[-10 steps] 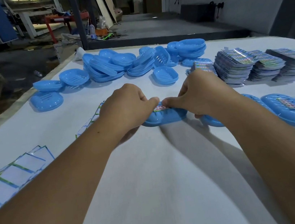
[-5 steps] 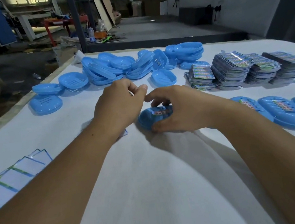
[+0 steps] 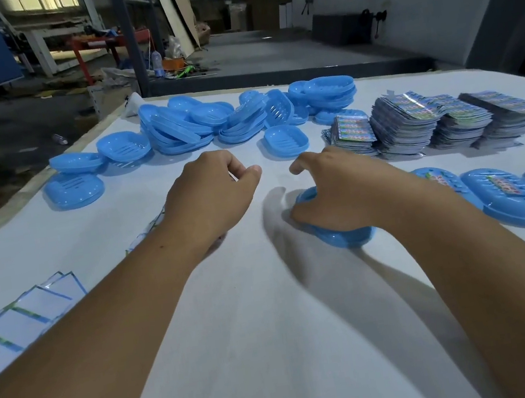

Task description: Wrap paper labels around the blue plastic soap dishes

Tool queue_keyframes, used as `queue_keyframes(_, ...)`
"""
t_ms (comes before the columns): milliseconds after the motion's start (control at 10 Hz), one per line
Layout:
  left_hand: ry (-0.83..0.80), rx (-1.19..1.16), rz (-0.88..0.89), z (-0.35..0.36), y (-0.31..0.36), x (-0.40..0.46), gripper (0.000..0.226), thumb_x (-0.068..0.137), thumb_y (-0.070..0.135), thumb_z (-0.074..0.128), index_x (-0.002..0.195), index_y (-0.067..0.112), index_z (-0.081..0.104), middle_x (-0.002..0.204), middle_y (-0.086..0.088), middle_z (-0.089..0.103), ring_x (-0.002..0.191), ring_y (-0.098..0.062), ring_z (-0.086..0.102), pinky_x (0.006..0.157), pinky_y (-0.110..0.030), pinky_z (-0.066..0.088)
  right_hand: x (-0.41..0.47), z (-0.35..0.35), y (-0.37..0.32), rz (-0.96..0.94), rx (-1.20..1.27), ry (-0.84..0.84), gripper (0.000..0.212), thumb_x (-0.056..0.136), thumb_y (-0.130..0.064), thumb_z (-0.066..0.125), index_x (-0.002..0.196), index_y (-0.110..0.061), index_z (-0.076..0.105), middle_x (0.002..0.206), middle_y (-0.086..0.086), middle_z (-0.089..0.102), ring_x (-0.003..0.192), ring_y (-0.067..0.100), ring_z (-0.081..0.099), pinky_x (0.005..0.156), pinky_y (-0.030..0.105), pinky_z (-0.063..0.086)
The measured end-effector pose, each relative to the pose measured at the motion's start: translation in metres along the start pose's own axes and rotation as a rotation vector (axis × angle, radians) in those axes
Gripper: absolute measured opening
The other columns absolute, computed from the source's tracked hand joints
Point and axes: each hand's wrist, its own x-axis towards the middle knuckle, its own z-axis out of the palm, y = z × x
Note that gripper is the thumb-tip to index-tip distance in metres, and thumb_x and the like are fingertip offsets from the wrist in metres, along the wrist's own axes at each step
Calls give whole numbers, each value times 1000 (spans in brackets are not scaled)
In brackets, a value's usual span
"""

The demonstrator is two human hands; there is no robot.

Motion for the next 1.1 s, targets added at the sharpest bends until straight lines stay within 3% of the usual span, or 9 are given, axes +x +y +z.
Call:
queue_keyframes(100,-15,0,-6,-1,0,0,31,88,58,60,77,30,59,79,11,64,79,-13,62,74,-34,52,0,-6,6,30,26,-46,74,75,-52,64,144,-36,43,122,-1,46,103,22,47,83,37,44)
queue_keyframes(200,-29,-1,-11,-1,1,-1,30,88,58,60,78,29,60,78,11,64,78,-12,62,76,-35,53,-1,-12,15,94,23,-61,70,75,-46,64,142,-33,47,133,0,49,118,25,51,88,38,46)
queue_keyframes(300,-47,1,-19,-2,1,-2,30,88,58,60,79,29,61,78,12,64,78,-11,62,78,-36,54,0,-13,21,139,-1,-45,50,82,-43,64,128,-26,58,129,0,56,113,27,54,83,37,46)
queue_keyframes(400,-54,1,-21,-3,0,-1,30,88,58,60,79,29,61,78,11,65,79,-13,63,80,-37,55,1,-15,27,181,-7,-31,44,82,-43,65,121,-22,62,121,2,62,105,28,56,78,36,46)
queue_keyframes(800,-62,23,-13,-1,-2,-1,30,89,58,61,79,30,61,80,13,64,79,-9,61,76,-34,52,5,-21,46,294,-21,-35,51,79,-46,68,122,-19,64,123,7,63,104,30,60,92,41,53)
queue_keyframes(900,-84,-12,4,-3,1,-4,28,89,56,62,79,29,62,78,12,64,77,-9,61,71,-31,49,9,-21,45,281,65,40,61,81,-49,71,134,-23,56,138,9,49,105,27,55,87,35,46)
queue_keyframes(1000,-90,-78,58,-5,4,-7,28,89,52,64,77,27,63,74,11,65,73,-10,62,68,-29,47,6,-32,33,115,360,319,51,88,-44,71,135,-32,57,133,-1,49,97,15,56,82,26,39)
queue_keyframes(1100,-71,-122,85,-7,10,-9,29,90,51,63,76,26,64,70,11,63,70,-9,59,67,-29,45,-11,-55,12,-156,724,597,28,91,-37,72,119,-36,68,113,-14,66,87,2,65,68,20,47)
